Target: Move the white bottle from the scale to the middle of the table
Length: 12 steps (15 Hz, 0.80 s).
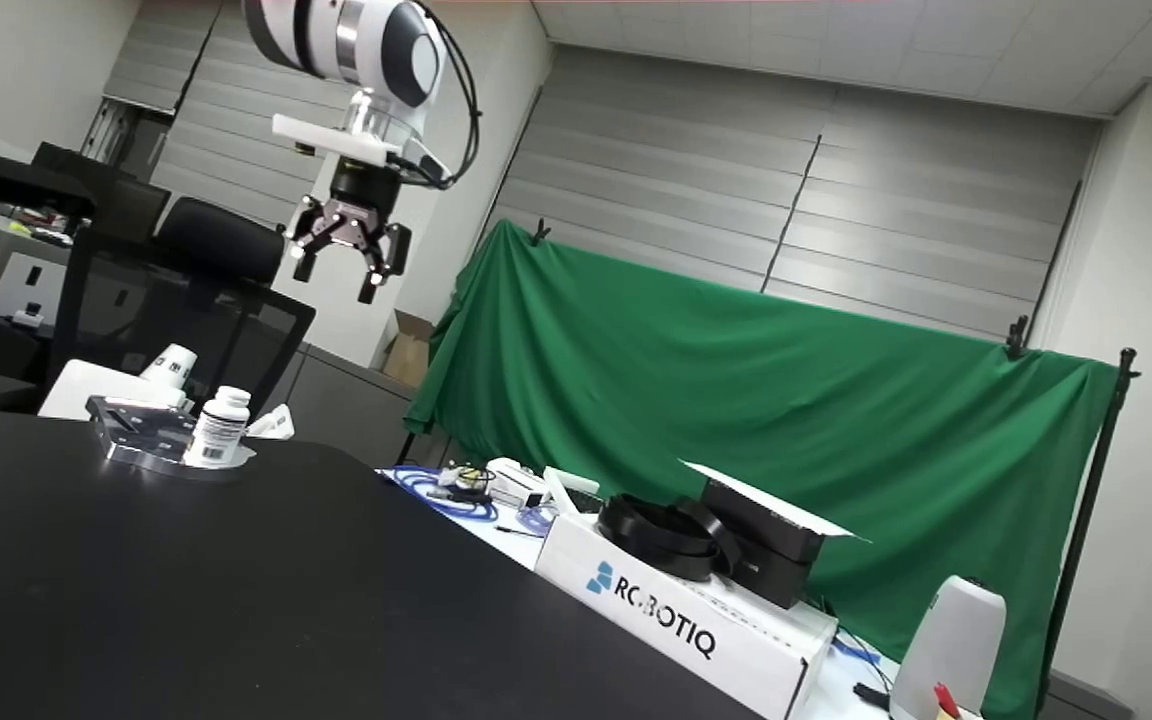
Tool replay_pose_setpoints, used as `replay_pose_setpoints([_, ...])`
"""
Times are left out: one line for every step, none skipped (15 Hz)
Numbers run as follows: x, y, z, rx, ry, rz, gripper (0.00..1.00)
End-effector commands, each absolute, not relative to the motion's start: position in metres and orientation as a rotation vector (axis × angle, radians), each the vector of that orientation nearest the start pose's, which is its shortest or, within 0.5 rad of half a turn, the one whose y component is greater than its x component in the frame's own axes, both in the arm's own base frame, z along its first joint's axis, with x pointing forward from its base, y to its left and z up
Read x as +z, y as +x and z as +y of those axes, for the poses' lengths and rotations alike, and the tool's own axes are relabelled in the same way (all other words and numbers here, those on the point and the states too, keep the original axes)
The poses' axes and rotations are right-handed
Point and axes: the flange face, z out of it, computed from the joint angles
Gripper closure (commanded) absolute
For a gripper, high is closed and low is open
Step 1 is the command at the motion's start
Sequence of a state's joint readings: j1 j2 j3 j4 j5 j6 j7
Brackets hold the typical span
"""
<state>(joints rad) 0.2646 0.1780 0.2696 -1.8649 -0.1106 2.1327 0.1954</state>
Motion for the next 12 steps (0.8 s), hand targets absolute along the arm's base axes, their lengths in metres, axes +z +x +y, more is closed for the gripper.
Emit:
replay_pose_setpoints([0.419, 0.554, 0.367, -0.176, -3.074, -0.839, 0.00])
replay_pose_setpoints([0.413, 0.555, 0.382, -0.167, -3.057, -0.894, 0.00])
replay_pose_setpoints([0.407, 0.555, 0.394, -0.113, -3.042, -0.924, 0.00])
replay_pose_setpoints([0.409, 0.541, 0.376, -0.157, -3.053, -0.861, 0.00])
replay_pose_setpoints([0.403, 0.543, 0.387, -0.132, -3.043, -0.893, 0.00])
replay_pose_setpoints([0.400, 0.545, 0.394, -0.120, -3.037, -0.907, 0.00])
replay_pose_setpoints([0.398, 0.547, 0.397, -0.114, -3.034, -0.914, 0.00])
replay_pose_setpoints([0.398, 0.550, 0.396, -0.112, -3.033, -0.917, 0.00])
replay_pose_setpoints([0.399, 0.551, 0.395, -0.113, -3.032, -0.920, 0.00])
replay_pose_setpoints([0.400, 0.552, 0.395, -0.115, -3.031, -0.920, 0.00])
replay_pose_setpoints([0.401, 0.553, 0.395, -0.116, -3.031, -0.920, 0.00])
replay_pose_setpoints([0.402, 0.553, 0.395, -0.117, -3.031, -0.920, 0.00])
